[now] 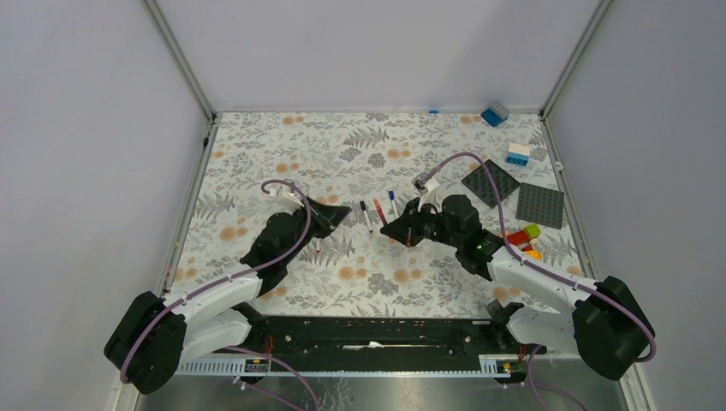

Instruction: Insert the pens into the pen caps

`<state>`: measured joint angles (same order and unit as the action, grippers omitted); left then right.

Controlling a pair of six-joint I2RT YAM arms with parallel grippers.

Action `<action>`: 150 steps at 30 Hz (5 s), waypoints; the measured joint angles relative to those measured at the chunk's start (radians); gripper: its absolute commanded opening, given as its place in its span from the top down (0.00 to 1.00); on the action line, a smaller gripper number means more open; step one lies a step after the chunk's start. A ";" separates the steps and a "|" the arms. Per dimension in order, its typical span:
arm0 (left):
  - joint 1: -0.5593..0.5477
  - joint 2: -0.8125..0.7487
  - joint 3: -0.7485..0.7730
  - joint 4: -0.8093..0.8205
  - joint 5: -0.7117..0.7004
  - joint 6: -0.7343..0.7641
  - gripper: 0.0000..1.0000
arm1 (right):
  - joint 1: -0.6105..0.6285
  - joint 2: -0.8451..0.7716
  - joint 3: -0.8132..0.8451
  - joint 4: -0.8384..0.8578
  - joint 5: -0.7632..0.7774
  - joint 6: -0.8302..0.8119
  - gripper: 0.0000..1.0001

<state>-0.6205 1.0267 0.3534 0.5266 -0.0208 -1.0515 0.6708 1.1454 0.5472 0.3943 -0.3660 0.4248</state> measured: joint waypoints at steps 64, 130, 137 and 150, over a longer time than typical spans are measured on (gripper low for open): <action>0.000 -0.039 -0.070 0.177 -0.016 -0.087 1.00 | 0.135 0.086 0.013 0.014 -0.045 0.097 1.00; 0.000 -0.016 -0.070 0.186 -0.016 -0.101 1.00 | 0.161 0.179 0.095 -0.020 -0.020 0.095 1.00; 0.000 -0.031 -0.070 0.181 -0.016 -0.098 1.00 | 0.162 0.182 0.113 -0.041 0.009 0.089 1.00; 0.000 -0.039 -0.070 0.172 -0.042 -0.082 1.00 | 0.162 0.169 0.123 -0.079 0.007 0.085 1.00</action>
<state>-0.6205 0.9874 0.2836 0.6987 -0.0631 -1.1336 0.8330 1.3144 0.6704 0.3157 -0.3592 0.5098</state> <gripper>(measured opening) 0.077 0.066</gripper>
